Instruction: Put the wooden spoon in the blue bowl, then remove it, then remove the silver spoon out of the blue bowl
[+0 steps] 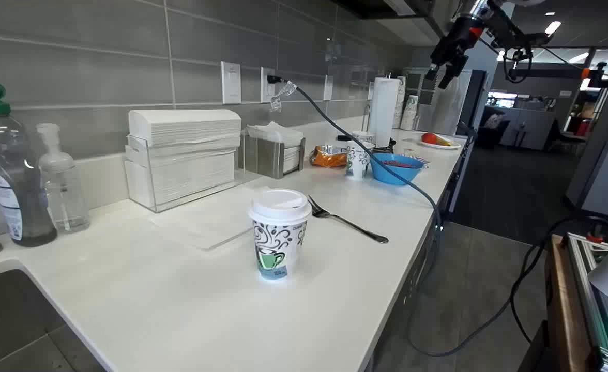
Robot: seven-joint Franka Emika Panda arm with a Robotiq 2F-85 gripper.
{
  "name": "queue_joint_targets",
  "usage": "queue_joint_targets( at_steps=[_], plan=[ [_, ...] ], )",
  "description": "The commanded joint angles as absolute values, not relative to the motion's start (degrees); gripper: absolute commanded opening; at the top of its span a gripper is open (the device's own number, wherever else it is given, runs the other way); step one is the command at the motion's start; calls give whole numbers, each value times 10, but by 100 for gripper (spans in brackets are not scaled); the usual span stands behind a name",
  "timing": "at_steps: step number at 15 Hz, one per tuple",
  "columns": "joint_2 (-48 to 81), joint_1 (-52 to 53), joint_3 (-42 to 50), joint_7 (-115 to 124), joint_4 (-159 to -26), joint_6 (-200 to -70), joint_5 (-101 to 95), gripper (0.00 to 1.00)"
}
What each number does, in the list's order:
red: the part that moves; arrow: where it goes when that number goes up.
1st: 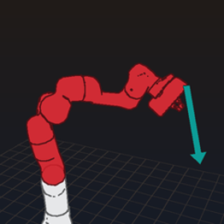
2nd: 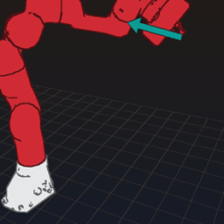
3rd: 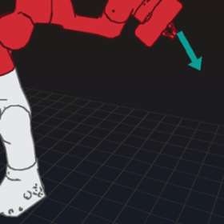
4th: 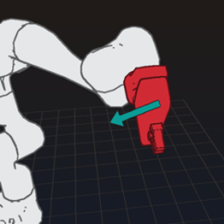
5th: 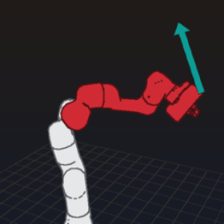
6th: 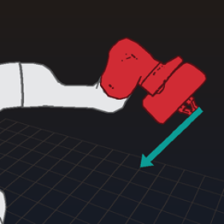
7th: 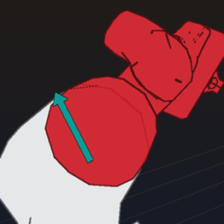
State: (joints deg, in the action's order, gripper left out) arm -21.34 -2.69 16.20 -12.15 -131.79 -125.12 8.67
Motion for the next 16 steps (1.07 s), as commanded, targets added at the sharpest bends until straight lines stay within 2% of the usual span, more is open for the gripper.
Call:
queue_joint_targets(
  at_steps=[1, 9, 16],
  plan=[
    [-212, -41, 149, -126, -1317, -1249, 93, 100],
    [-203, -42, 149, -117, -1311, -1259, 95, 100],
    [-41, -119, 153, 30, -1229, -1396, 55, 100]
  ],
)
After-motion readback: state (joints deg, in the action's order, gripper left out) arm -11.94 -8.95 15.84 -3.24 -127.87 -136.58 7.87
